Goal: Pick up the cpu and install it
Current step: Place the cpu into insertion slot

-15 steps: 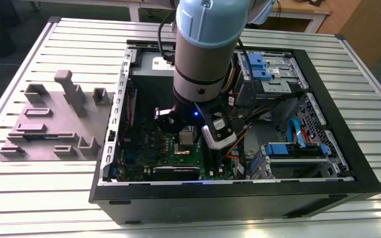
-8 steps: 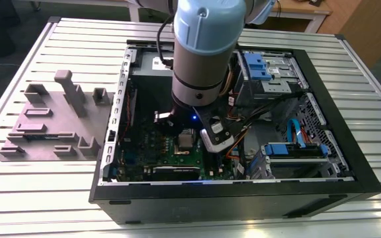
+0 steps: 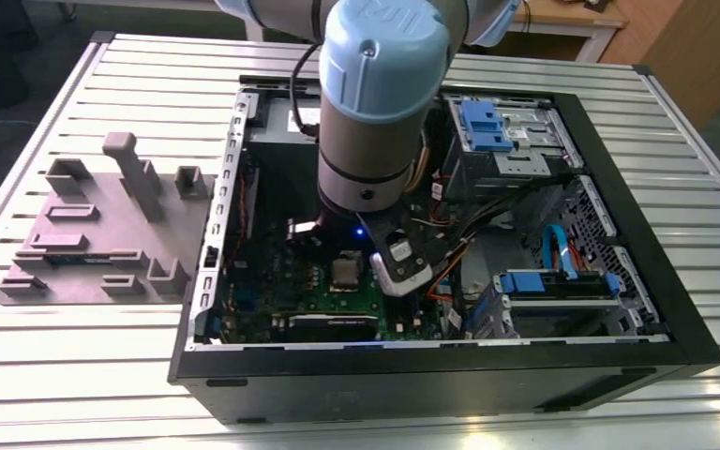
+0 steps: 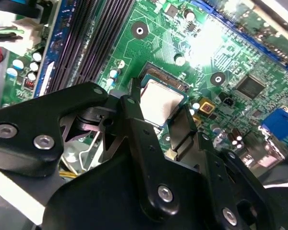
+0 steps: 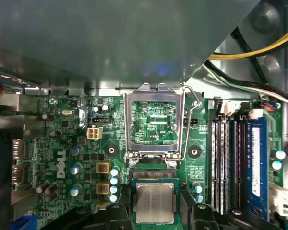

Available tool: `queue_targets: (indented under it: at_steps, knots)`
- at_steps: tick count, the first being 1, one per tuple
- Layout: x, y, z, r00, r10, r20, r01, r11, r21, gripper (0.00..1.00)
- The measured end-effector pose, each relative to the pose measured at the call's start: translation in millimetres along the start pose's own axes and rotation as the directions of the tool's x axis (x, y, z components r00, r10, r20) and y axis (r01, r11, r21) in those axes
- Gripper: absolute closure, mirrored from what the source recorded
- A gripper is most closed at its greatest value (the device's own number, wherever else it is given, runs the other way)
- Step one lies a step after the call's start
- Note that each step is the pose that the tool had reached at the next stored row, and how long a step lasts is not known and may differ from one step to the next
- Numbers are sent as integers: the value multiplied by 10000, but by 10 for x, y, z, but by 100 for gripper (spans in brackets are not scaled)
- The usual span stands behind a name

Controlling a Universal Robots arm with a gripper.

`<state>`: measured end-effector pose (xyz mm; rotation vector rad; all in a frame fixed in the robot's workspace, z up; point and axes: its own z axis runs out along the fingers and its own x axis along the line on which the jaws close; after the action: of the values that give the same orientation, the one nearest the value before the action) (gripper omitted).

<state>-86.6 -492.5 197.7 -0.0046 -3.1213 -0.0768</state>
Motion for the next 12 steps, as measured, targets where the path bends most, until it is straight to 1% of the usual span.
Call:
queue_targets:
  at_steps: [3,8,12]
  knots:
    - [0,-1,30,10000,0,0,0,10000,-1,53]
    - [0,-2,42,10000,1,-1,-1,10000,-2,53]
    - [9,-3,67,10000,2,-2,-2,10000,-1,53]
